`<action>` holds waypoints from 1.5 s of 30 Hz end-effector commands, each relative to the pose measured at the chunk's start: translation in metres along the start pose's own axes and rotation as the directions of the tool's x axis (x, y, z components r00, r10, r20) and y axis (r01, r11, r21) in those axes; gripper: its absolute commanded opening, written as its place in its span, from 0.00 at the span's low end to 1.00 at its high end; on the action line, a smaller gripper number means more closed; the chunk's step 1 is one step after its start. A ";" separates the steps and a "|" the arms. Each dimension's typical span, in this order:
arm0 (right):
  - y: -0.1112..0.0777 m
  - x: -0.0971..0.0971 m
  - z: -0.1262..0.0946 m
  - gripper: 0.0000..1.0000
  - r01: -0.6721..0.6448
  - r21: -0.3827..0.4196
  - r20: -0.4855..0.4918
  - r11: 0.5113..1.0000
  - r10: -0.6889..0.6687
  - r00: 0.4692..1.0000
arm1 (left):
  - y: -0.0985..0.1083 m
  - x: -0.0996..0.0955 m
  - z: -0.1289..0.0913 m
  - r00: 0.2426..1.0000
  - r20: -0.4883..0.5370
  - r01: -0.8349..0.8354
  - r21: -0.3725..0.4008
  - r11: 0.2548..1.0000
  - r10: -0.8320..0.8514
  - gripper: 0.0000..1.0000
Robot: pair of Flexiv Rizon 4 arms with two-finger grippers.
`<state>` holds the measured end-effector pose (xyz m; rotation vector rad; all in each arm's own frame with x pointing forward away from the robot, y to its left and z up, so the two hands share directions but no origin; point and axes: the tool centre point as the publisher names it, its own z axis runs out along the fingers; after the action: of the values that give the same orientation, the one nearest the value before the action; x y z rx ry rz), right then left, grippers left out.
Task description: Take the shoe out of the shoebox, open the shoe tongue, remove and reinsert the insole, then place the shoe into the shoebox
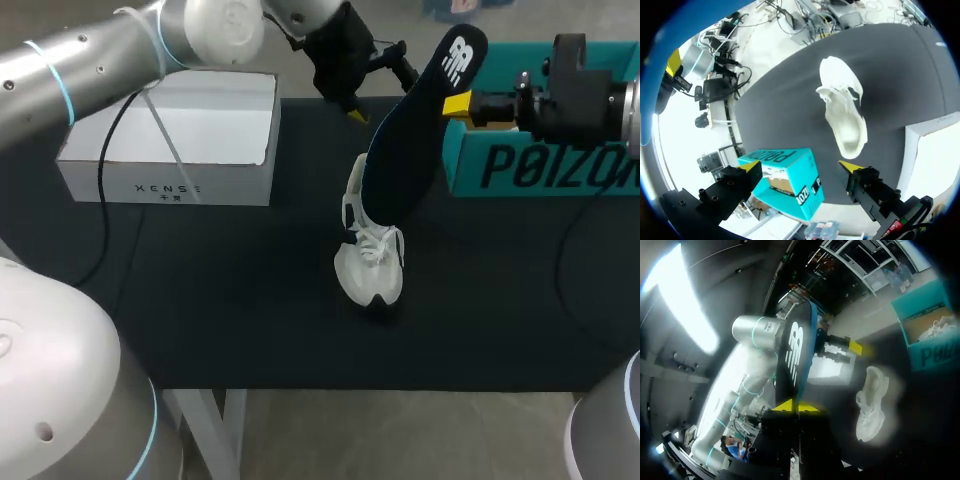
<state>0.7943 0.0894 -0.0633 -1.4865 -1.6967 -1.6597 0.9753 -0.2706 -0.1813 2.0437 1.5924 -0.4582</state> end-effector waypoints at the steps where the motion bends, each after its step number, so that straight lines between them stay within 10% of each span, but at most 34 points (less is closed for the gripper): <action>1: -0.002 -0.013 -0.012 0.00 -0.123 -0.040 -0.064 0.992 0.120 0.991 | -0.006 0.007 -0.013 0.998 0.061 -0.021 -0.056 0.998 0.024 1.00; 14: 0.032 -0.072 -0.026 0.00 -0.093 0.268 -0.102 0.959 0.124 0.987 | 0.013 0.005 -0.039 0.942 0.336 -0.067 0.185 0.981 0.001 1.00; 45: 0.126 -0.112 0.051 0.00 -0.261 0.284 -0.060 0.922 0.289 0.955 | -0.034 -0.040 -0.090 0.786 0.582 -0.153 -0.142 0.978 0.207 1.00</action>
<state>0.9491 0.0480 -0.1011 -1.4319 -1.5053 -1.3015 0.9317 -0.2430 -0.0859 1.8074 1.0046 -0.8878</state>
